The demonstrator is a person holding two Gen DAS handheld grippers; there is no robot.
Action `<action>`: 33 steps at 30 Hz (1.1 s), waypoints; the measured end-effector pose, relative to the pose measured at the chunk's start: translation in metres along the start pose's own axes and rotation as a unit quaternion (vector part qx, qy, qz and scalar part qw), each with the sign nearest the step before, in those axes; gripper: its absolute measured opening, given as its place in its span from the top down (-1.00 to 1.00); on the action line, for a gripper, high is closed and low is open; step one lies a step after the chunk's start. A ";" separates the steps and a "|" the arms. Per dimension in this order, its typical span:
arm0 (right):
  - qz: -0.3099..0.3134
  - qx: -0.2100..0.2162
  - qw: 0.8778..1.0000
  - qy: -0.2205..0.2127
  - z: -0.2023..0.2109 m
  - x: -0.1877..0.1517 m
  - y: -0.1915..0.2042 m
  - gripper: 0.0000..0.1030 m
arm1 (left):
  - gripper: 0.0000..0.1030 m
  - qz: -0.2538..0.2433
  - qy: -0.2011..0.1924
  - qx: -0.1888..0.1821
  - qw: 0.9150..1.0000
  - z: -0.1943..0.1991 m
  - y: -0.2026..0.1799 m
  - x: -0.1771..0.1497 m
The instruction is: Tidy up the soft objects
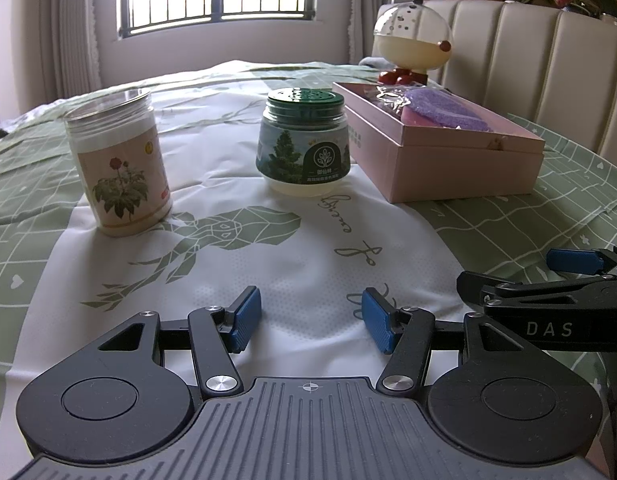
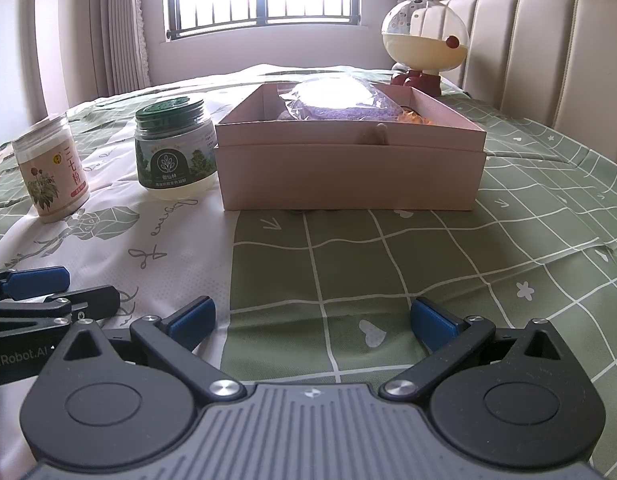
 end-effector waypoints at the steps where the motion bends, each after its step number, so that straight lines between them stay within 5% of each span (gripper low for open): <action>1: 0.000 0.000 1.000 0.000 0.000 0.000 0.000 -1.00 | -0.21 0.000 0.000 0.000 1.000 0.000 0.000 0.000; 33: 0.006 -0.004 1.000 0.002 0.000 0.001 0.003 -1.00 | -0.19 -0.003 0.000 0.003 1.000 0.000 -0.002 0.000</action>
Point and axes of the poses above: each gripper's, at about its wrist camera, not at the fingertips, and z roughly against the way its jaws point, y to its left, x to its top, the point moved 10 cm from there along -z, roughly the way its jaws point, and after that the axes turned 14 degrees about z, right-handed, at the moved point
